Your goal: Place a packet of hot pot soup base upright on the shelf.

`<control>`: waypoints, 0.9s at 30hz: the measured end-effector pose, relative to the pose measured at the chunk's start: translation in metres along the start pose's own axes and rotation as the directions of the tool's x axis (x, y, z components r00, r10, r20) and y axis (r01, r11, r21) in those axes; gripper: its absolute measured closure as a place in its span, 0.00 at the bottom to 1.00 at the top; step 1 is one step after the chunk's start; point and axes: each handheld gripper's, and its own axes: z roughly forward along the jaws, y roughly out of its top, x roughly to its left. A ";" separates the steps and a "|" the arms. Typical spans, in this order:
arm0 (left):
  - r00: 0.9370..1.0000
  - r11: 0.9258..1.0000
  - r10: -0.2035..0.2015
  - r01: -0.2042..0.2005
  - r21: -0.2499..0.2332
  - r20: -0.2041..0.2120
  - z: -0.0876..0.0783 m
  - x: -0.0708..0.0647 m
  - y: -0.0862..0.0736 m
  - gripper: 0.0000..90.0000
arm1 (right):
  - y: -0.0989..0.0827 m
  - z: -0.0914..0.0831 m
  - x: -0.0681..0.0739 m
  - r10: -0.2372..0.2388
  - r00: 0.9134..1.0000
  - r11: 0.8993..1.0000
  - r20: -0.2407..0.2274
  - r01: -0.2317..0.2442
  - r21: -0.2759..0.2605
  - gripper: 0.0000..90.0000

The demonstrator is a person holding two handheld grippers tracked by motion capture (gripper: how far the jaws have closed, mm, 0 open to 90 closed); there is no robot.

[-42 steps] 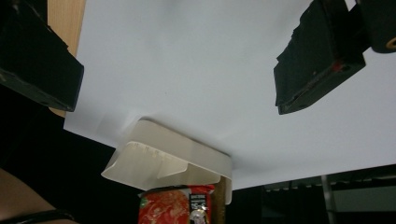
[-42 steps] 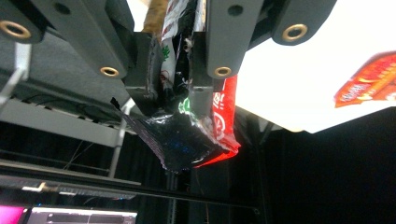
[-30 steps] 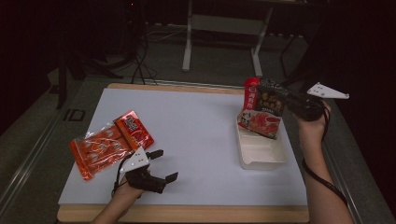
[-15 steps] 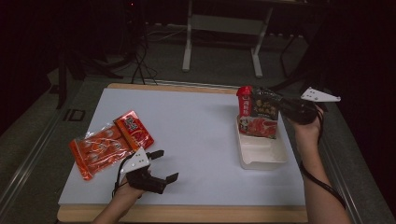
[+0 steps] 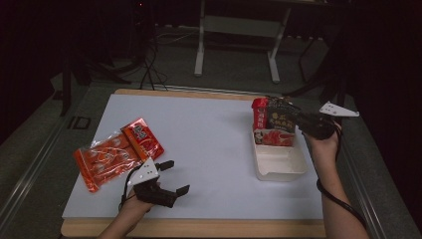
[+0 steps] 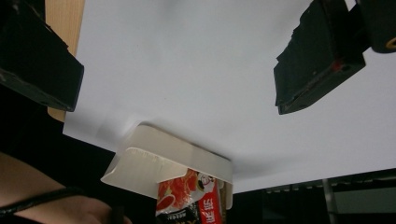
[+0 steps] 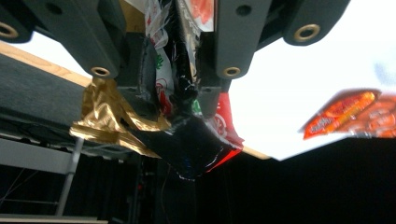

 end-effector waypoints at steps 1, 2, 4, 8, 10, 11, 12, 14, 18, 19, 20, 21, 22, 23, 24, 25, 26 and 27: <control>1.000 1.000 -0.002 0.002 -0.001 -0.001 0.000 0.000 0.000 0.03 | -0.002 -0.002 -0.002 0.018 1.000 1.000 -0.006 -0.018 -0.008 0.77; 1.000 1.000 -0.002 0.002 -0.002 -0.004 0.000 0.000 0.000 0.03 | -0.003 -0.004 -0.003 0.026 1.000 1.000 -0.003 -0.026 -0.005 0.76; 1.000 1.000 0.002 -0.002 0.001 -0.004 0.001 0.001 0.000 0.03 | -0.001 -0.006 -0.002 0.031 0.999 0.999 0.009 -0.031 0.017 0.74; 1.000 1.000 0.013 -0.013 0.014 0.002 0.003 -0.001 0.000 0.03 | 0.007 -0.008 0.006 -0.001 1.000 0.998 0.031 -0.002 0.067 0.64; 1.000 0.999 0.025 -0.025 0.021 0.004 0.004 -0.001 -0.001 0.03 | 0.011 -0.011 0.009 0.004 1.000 1.000 0.021 -0.004 0.030 0.59; 1.000 0.999 0.028 -0.028 0.022 0.003 0.004 -0.001 -0.001 0.03 | 0.014 -0.013 0.010 0.008 1.000 1.000 0.022 -0.008 0.010 0.55; 1.000 0.999 0.029 -0.029 0.026 0.002 0.005 -0.001 0.000 0.03 | 0.018 -0.015 0.012 0.018 0.999 1.000 0.027 -0.018 -0.003 0.52; 1.000 1.000 0.025 -0.025 0.017 0.007 0.004 0.000 0.000 0.03 | 0.025 -0.018 0.015 0.024 0.999 1.000 0.022 -0.023 -0.018 0.51; 1.000 1.000 0.015 -0.015 0.004 0.000 -0.001 0.001 0.004 0.05 | 0.037 -0.025 0.027 0.010 0.999 1.000 0.037 -0.009 -0.024 0.41; 1.000 1.000 0.001 -0.001 0.002 0.001 -0.001 0.001 0.005 0.05 | 0.040 -0.026 0.030 0.010 0.999 1.000 0.037 -0.009 -0.028 0.38; 1.000 1.000 -0.005 0.005 0.005 0.001 -0.002 0.002 0.006 0.05 | 0.043 -0.028 0.034 0.003 0.999 0.999 0.042 -0.002 -0.032 0.36; 1.000 1.000 -0.021 0.021 0.019 0.001 -0.003 0.002 0.007 0.05 | 0.045 -0.029 0.038 -0.007 0.999 0.999 0.052 0.009 -0.034 0.30; 0.999 0.999 -0.035 0.035 0.042 -0.002 -0.003 0.002 0.008 0.06 | 0.047 -0.030 0.042 -0.006 0.999 0.999 0.054 0.008 -0.040 0.24; 0.999 0.997 -0.047 0.047 0.058 -0.002 -0.004 0.002 0.008 0.06 | 0.049 -0.031 0.045 0.000 0.999 0.999 0.050 0.002 -0.046 0.17; 0.999 0.996 -0.052 0.052 0.070 -0.002 -0.004 0.002 0.009 0.06 | 0.051 -0.032 0.049 0.000 0.999 0.998 0.049 0.003 -0.056 0.14; 0.999 0.995 -0.051 0.051 0.089 -0.006 -0.005 0.002 0.010 0.06 | 0.052 -0.033 0.053 -0.004 0.999 0.998 0.043 0.007 -0.067 0.15; 0.999 0.993 -0.048 0.049 0.106 -0.015 -0.006 0.001 0.011 0.06 | 0.054 -0.034 0.056 -0.008 0.999 0.997 0.034 0.011 -0.079 0.15; 0.999 0.992 -0.041 0.043 0.117 -0.020 -0.007 0.001 0.012 0.06 | 0.055 -0.035 0.061 -0.021 0.999 0.996 0.031 0.024 -0.086 0.14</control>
